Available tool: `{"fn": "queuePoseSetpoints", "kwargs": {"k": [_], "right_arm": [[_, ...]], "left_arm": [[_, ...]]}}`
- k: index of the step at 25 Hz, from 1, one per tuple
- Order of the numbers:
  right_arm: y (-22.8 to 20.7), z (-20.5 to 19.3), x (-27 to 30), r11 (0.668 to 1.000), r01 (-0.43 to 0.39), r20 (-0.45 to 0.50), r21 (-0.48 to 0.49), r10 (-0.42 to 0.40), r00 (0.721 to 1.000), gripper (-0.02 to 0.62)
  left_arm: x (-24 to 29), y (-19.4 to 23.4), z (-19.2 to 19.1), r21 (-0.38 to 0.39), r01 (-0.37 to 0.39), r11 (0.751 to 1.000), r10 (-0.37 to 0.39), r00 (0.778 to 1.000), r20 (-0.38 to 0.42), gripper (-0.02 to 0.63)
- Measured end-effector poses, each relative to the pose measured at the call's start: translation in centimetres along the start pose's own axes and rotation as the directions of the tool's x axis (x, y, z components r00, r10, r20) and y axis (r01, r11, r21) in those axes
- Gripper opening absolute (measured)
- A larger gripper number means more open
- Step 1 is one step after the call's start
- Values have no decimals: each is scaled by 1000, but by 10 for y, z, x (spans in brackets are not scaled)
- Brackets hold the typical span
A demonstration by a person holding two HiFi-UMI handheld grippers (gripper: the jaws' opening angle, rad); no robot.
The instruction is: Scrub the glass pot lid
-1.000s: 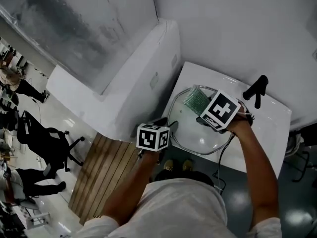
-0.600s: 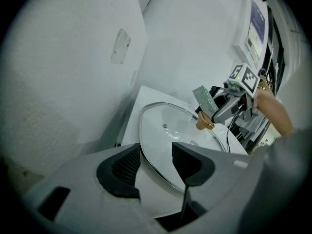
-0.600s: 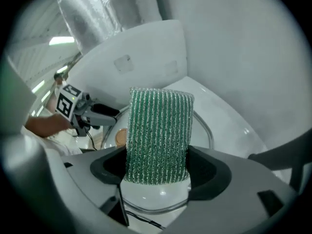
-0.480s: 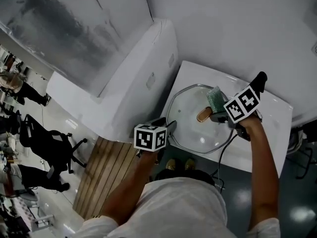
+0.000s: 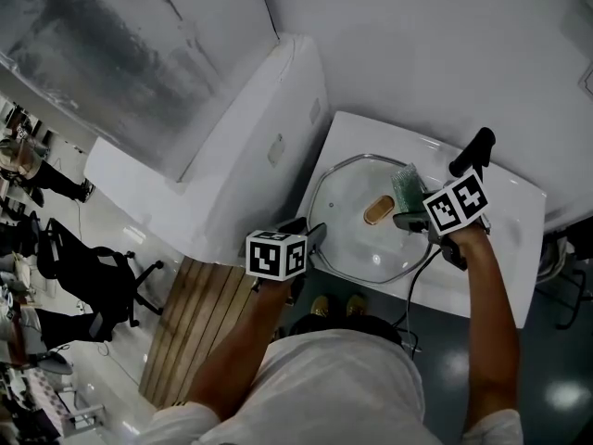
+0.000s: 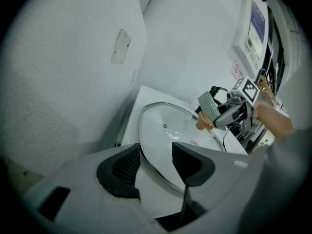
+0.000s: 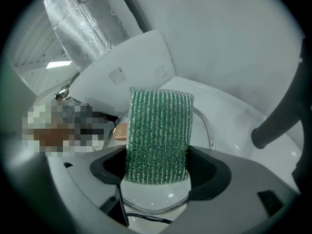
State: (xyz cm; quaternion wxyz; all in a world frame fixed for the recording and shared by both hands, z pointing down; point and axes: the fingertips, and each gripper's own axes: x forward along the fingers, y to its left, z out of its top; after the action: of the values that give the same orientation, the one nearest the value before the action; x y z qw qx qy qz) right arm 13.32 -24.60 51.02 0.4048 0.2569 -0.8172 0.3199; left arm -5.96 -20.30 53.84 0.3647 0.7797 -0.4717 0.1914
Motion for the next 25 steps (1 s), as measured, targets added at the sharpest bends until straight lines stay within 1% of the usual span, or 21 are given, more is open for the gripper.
{"fn": "queuePoseSetpoints", "kwargs": {"k": [3, 6, 11, 14, 16, 19, 25], "right_arm": [[16, 5, -14, 996, 48, 29, -80, -46, 999, 348], [45, 10, -27, 976, 100, 53, -195, -92, 994, 348], [95, 9, -26, 913, 178, 66, -366, -165, 984, 348], [119, 4, -15, 873, 199, 58, -445, -193, 979, 348], [130, 0, -6, 854, 208, 52, -478, -209, 977, 348], [141, -11, 11, 838, 213, 27, -503, -231, 973, 348], [137, -37, 37, 802, 243, -21, -546, -303, 953, 348]], "left_arm": [[0, 0, 0, 0, 2, 1000, -2, 1000, -1, 216], [-1, 0, 0, 2, 2, 1000, -2, 1000, -2, 216], [-1, 0, 0, 6, -2, 1000, 2, 1000, 3, 216], [-1, 0, 0, 7, -4, 1000, 4, 1000, 3, 216], [-1, 0, 0, 8, -5, 1000, 5, 1000, 4, 216], [-1, 0, 1, 11, -6, 1000, 6, 1000, 5, 216], [-2, 0, 0, 16, -9, 1000, 9, 1000, 6, 216]]}}
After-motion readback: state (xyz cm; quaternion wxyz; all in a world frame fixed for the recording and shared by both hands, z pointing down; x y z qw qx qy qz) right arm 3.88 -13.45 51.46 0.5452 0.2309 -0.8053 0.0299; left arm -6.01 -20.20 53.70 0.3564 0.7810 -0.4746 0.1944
